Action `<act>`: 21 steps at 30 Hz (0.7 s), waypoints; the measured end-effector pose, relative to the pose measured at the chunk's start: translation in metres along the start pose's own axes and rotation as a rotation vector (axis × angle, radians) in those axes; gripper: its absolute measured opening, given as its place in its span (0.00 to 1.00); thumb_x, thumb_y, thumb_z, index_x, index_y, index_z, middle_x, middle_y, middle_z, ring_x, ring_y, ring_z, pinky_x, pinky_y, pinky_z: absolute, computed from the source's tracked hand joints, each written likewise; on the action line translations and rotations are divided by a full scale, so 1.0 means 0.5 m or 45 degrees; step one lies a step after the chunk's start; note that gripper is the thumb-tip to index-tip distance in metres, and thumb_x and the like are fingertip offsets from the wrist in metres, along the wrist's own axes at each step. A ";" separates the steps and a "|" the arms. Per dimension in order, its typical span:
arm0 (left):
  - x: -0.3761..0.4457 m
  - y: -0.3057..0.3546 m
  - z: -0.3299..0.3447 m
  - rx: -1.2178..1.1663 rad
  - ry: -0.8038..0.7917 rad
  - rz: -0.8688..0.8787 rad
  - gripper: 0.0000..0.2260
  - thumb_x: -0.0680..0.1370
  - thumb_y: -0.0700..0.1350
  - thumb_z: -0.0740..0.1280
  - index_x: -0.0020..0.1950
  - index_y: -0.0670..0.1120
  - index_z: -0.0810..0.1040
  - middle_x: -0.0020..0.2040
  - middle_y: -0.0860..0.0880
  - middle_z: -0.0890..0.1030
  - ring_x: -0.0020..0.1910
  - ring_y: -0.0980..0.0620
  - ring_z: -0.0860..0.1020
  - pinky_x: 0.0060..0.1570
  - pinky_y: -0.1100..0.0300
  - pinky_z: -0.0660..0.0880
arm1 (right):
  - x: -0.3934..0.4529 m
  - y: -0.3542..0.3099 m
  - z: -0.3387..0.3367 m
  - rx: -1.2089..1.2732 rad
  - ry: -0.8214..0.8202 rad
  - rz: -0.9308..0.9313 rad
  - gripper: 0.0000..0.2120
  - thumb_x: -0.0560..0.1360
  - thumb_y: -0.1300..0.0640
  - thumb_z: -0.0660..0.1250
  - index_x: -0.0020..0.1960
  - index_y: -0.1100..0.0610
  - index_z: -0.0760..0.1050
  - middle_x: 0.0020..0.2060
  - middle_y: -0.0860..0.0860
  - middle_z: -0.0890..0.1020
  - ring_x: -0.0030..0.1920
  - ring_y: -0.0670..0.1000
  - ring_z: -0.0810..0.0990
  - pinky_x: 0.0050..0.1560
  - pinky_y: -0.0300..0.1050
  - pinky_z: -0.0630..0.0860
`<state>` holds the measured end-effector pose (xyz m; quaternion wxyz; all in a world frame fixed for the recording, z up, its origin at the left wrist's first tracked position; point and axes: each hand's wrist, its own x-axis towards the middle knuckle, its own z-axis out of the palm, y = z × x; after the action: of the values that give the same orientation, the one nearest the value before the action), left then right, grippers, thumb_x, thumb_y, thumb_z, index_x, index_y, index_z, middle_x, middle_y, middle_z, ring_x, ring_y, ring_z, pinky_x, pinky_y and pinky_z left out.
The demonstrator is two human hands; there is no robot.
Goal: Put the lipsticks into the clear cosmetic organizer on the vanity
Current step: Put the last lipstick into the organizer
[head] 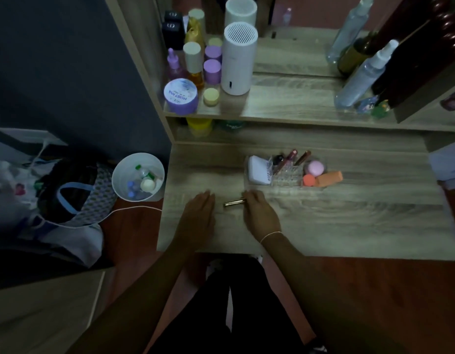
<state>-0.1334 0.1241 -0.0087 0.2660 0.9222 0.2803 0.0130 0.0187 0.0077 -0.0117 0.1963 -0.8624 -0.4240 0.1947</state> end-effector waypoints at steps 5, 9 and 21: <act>0.004 0.025 0.013 0.013 -0.015 0.132 0.22 0.73 0.35 0.66 0.67 0.34 0.69 0.68 0.33 0.70 0.68 0.35 0.69 0.68 0.39 0.66 | -0.037 0.026 -0.014 -0.155 -0.018 0.138 0.13 0.78 0.56 0.60 0.63 0.55 0.72 0.64 0.56 0.71 0.52 0.62 0.79 0.43 0.58 0.79; 0.016 0.061 0.021 0.136 -0.020 0.240 0.25 0.74 0.37 0.66 0.70 0.36 0.66 0.71 0.36 0.68 0.72 0.36 0.63 0.69 0.40 0.62 | -0.083 0.061 -0.032 -0.142 0.020 0.262 0.14 0.77 0.55 0.63 0.62 0.55 0.72 0.67 0.55 0.70 0.54 0.62 0.79 0.45 0.56 0.79; 0.097 0.201 0.067 0.456 -0.017 0.411 0.30 0.75 0.50 0.64 0.73 0.39 0.61 0.74 0.40 0.64 0.74 0.43 0.61 0.72 0.45 0.57 | -0.096 0.128 -0.166 0.364 0.526 0.512 0.06 0.72 0.58 0.70 0.46 0.58 0.75 0.39 0.55 0.83 0.39 0.56 0.81 0.43 0.54 0.80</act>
<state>-0.0353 0.0630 0.0064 0.0945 0.9876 0.1253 -0.0008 0.0752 -0.0816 0.0344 0.3549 -0.9139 -0.1646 0.1079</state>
